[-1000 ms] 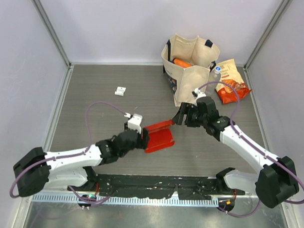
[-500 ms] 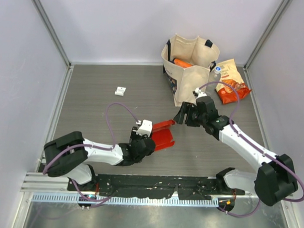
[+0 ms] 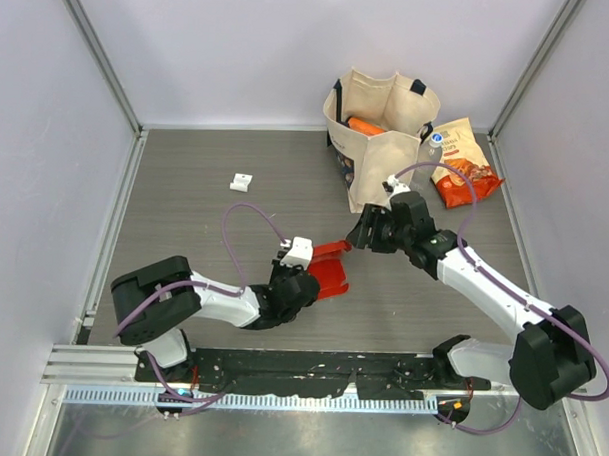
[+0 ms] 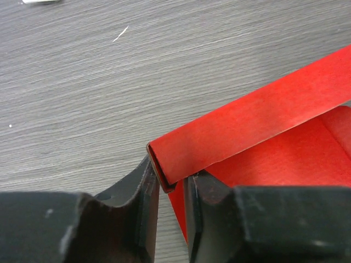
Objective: Fold the paper box
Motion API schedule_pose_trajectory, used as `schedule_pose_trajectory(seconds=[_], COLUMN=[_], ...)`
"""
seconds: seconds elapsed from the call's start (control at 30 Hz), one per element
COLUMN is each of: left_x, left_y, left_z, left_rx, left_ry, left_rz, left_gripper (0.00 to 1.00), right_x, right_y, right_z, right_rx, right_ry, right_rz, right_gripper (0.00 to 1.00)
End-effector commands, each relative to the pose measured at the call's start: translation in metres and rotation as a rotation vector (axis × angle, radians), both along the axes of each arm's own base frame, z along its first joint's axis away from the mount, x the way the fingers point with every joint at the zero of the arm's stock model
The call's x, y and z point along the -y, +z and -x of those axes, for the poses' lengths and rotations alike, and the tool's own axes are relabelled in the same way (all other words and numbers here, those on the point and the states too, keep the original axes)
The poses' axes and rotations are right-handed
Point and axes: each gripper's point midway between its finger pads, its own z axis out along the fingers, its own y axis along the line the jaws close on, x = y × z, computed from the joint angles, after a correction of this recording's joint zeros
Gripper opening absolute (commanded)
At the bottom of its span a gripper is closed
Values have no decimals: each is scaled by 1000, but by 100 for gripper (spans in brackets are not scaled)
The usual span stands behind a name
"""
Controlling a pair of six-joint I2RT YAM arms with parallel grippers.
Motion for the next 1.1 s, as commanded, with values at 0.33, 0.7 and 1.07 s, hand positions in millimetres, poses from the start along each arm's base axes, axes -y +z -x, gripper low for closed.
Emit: schedule_pose_trajectory(seconds=[0.33, 0.7, 1.07], left_x=[1, -1, -2], left_y=[20, 13, 9], left_z=[-18, -15, -12], left_rx=[50, 13, -16], left_ry=[111, 150, 158], left_rz=[28, 30, 50], left_gripper=[0, 0, 0], right_x=[-49, -39, -51], right_y=[-3, -17, -29], right_z=[0, 8, 8], right_rx=[-12, -96, -147], right_ry=[-10, -131, -143], right_rz=[88, 57, -69], right_gripper=[52, 47, 48])
